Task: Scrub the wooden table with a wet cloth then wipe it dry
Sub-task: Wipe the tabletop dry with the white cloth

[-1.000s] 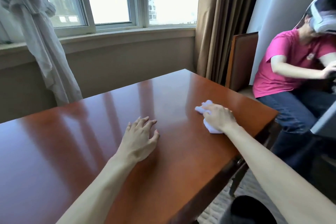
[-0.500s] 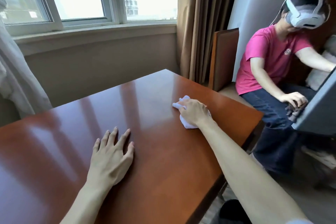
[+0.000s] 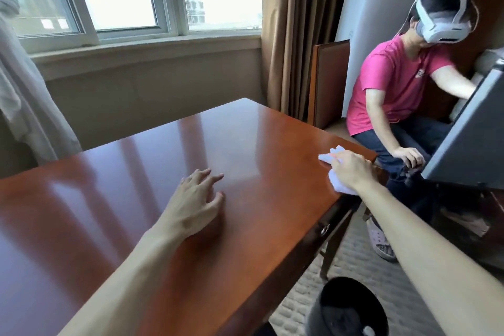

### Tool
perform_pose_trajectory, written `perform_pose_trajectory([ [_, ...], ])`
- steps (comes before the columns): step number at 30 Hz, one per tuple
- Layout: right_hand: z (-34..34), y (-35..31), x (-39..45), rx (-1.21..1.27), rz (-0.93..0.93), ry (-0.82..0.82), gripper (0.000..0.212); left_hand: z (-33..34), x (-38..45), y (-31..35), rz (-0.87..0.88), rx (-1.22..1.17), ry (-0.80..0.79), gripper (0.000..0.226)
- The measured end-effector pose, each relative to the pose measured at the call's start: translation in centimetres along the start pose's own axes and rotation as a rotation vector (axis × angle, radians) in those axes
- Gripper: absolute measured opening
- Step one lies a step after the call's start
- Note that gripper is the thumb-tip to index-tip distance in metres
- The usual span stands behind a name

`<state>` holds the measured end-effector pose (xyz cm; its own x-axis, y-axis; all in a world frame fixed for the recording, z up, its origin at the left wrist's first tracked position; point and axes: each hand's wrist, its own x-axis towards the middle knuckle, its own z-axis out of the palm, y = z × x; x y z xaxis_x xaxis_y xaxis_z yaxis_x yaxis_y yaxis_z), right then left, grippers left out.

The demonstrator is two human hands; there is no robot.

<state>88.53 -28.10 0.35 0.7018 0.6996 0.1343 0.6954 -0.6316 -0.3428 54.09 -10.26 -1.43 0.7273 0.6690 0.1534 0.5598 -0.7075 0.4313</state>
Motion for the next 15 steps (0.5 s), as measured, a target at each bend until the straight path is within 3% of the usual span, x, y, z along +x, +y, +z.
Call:
perform_pose_trajectory([
  [2, 1.4, -2.8, -1.7, -0.066, -0.101, 0.035, 0.04, 0.2, 0.9, 1.2, 0.016, 0.005, -0.01, 0.064],
  [5, 4.8, -9.2, -6.8, -0.174, -0.47, -0.034, 0.052, 0.3, 2.3, 0.8, 0.002, 0.011, -0.021, 0.072],
  [7, 7.6, -13.0, -11.3, -0.031, -0.696, -0.067, 0.054, -0.4, 2.6, -0.5, -0.034, 0.016, -0.016, 0.066],
  [10, 7.3, -16.3, -13.8, 0.103, -0.879, -0.159, 0.052, -1.7, 1.8, -3.2, -0.084, 0.05, -0.001, 0.053],
  [12, 7.3, -15.6, -8.6, 0.065, -0.7, -0.076, 0.056, -2.8, 0.3, -5.4, -0.139, 0.125, 0.012, 0.065],
  [15, 6.7, -14.7, -0.3, -0.018, -0.211, -0.003, 0.06, -3.4, -3.4, -8.8, -0.277, 0.251, -0.016, 0.061],
])
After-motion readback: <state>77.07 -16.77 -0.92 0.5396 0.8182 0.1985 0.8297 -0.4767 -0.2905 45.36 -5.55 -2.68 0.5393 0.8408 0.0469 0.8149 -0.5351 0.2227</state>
